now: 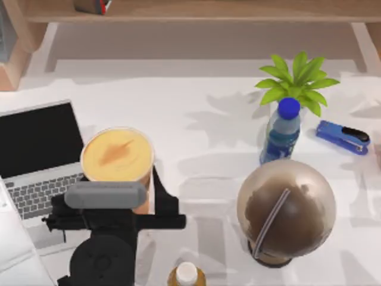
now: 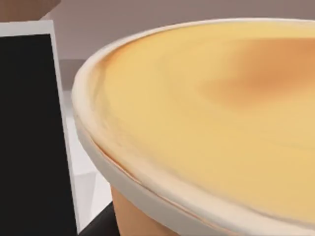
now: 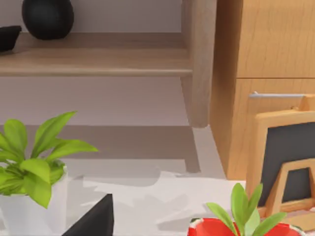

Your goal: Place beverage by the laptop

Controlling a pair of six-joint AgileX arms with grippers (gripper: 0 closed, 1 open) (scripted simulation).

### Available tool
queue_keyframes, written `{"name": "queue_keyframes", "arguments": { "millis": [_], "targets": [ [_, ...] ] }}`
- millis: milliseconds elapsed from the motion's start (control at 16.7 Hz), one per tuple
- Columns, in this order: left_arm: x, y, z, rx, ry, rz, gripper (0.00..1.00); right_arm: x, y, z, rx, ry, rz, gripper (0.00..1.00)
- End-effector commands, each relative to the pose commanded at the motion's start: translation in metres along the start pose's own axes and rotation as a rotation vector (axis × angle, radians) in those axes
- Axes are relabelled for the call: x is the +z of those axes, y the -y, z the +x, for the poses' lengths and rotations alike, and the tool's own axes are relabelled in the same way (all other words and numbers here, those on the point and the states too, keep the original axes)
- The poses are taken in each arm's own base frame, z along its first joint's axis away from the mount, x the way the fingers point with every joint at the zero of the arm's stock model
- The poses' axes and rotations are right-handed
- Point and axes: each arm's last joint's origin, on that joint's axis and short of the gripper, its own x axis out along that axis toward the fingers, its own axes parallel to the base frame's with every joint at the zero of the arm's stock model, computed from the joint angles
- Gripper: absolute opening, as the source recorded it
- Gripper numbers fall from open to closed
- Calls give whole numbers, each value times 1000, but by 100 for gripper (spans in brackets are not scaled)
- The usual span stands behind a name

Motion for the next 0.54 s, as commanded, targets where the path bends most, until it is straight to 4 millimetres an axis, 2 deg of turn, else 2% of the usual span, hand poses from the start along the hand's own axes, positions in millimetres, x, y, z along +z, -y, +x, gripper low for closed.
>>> {"name": "queue_keyframes", "arguments": {
  "millis": [180, 540],
  "targets": [
    [0, 0, 0, 0, 0, 0, 98, 0, 0, 0, 0, 0, 0, 100],
    [0, 0, 0, 0, 0, 0, 100, 0, 0, 0, 0, 0, 0, 100]
  ]
}}
